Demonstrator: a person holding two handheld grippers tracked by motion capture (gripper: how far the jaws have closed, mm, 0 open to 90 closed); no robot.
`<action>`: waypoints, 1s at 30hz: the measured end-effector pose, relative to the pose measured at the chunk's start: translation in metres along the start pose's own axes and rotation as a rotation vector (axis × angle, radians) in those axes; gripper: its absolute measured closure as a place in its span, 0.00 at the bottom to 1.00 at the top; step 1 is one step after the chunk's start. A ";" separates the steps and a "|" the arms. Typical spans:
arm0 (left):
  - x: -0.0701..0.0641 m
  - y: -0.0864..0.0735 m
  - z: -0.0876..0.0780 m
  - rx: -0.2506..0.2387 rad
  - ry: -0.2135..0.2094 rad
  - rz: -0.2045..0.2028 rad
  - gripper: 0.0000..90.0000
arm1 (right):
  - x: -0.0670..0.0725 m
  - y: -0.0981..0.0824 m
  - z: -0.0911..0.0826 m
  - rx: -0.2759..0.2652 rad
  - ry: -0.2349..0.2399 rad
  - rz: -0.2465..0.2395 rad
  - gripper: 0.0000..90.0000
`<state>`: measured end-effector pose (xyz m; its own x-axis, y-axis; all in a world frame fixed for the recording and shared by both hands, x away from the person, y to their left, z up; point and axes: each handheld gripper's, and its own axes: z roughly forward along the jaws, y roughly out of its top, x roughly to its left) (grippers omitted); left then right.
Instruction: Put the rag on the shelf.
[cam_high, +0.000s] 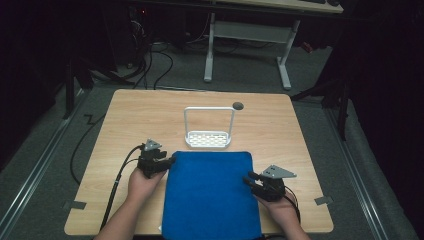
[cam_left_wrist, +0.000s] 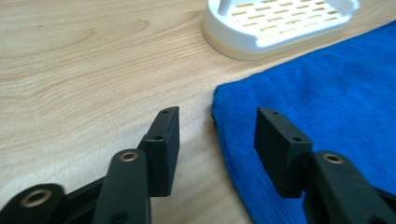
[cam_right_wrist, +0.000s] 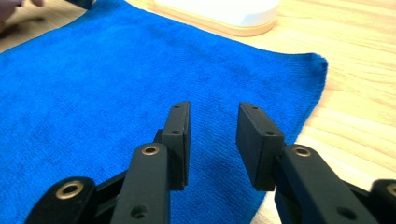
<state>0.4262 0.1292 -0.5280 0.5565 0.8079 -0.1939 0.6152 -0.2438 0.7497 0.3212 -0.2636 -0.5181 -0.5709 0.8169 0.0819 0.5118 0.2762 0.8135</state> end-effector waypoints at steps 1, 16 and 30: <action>0.000 0.001 0.003 0.006 -0.014 -0.008 0.60 | 0.000 0.000 0.000 0.002 0.005 0.005 0.73; -0.011 0.003 0.020 -0.005 0.005 0.005 0.92 | -0.014 0.001 0.007 -0.003 -0.078 0.042 0.62; -0.010 0.003 0.020 -0.004 0.000 0.008 0.95 | -0.054 0.037 0.060 0.131 -0.185 0.123 0.64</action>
<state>0.4337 0.1090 -0.5363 0.5615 0.8057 -0.1883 0.6085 -0.2479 0.7538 0.4095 -0.2669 -0.5266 -0.3780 0.9239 0.0593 0.6562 0.2222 0.7211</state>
